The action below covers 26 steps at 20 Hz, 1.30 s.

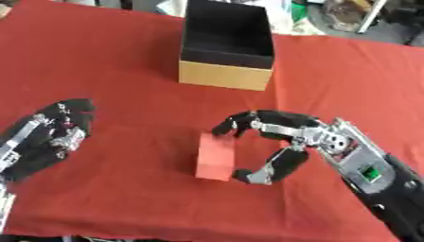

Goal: Pick up objects on the table and place them in the box.

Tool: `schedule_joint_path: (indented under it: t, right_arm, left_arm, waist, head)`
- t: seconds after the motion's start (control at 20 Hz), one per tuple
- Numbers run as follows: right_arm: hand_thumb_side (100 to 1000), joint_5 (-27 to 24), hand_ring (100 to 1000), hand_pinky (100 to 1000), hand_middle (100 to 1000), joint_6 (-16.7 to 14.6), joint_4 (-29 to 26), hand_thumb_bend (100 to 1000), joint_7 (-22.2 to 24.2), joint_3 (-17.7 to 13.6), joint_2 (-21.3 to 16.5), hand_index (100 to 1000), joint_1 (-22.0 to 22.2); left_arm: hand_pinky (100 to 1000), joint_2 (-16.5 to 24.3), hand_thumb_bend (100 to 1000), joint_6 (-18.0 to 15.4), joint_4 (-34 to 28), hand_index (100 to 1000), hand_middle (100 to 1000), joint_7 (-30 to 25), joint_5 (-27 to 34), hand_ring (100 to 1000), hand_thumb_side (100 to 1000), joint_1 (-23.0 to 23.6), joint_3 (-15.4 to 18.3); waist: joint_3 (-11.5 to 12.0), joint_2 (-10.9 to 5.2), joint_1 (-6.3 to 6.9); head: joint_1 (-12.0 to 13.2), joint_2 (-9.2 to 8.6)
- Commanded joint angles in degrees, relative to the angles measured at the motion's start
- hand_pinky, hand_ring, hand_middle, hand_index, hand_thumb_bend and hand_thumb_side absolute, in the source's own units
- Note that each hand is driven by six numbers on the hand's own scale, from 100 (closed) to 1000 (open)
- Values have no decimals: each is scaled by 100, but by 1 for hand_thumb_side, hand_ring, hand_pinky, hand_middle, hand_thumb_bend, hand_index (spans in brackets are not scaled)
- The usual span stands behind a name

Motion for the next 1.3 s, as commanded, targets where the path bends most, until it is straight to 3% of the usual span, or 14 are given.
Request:
schedule_joint_path:
  t: [0.05,0.75,1.3]
  right_arm:
    - [299,64,892,766,843,6,-67,298,-92,-66,-29,942,-81]
    - [286,-48,891,765,843,122,-418,286,-301,-264,-120,943,-87]
    - [312,164,891,765,847,224,-322,294,-377,-253,-72,943,-90]
  left_arm:
    - [737,32,100,-11,-61,876,801,-12,0,853,406,-59,-2]
    - [737,42,100,-7,-63,877,801,1,-9,854,406,-42,16]
    - [737,38,100,-10,-66,877,801,-5,-6,855,407,-42,14]
  waist:
    - [7,-58,46]
    - [-15,-60,36]
    - [-30,-50,58]
  head:
    - [-23,-43]
    - [11,-60]
    - [0,-54]
